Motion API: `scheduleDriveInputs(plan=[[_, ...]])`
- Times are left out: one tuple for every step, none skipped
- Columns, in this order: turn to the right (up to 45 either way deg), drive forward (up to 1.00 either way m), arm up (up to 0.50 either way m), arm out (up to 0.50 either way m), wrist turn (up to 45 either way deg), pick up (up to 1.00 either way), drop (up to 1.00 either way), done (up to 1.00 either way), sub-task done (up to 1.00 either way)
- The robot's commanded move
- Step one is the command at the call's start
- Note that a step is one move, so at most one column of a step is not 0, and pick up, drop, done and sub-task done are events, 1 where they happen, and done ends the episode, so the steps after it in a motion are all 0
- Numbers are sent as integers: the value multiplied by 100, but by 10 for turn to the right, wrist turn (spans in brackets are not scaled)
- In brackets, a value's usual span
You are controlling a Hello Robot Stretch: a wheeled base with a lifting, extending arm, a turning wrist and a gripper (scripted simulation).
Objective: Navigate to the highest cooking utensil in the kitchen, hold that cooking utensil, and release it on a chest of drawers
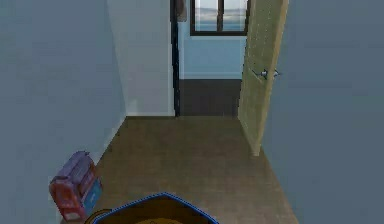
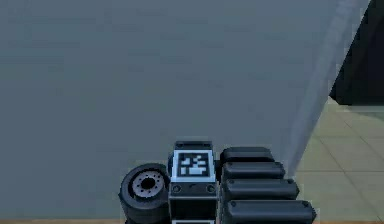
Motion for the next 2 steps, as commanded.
scheduleDriveInputs(plan=[[0, 100, 0, 0, 0, 0, 0, 0, 0], [0, 40, 0, 0, 0, 0, 0, 0, 0]])
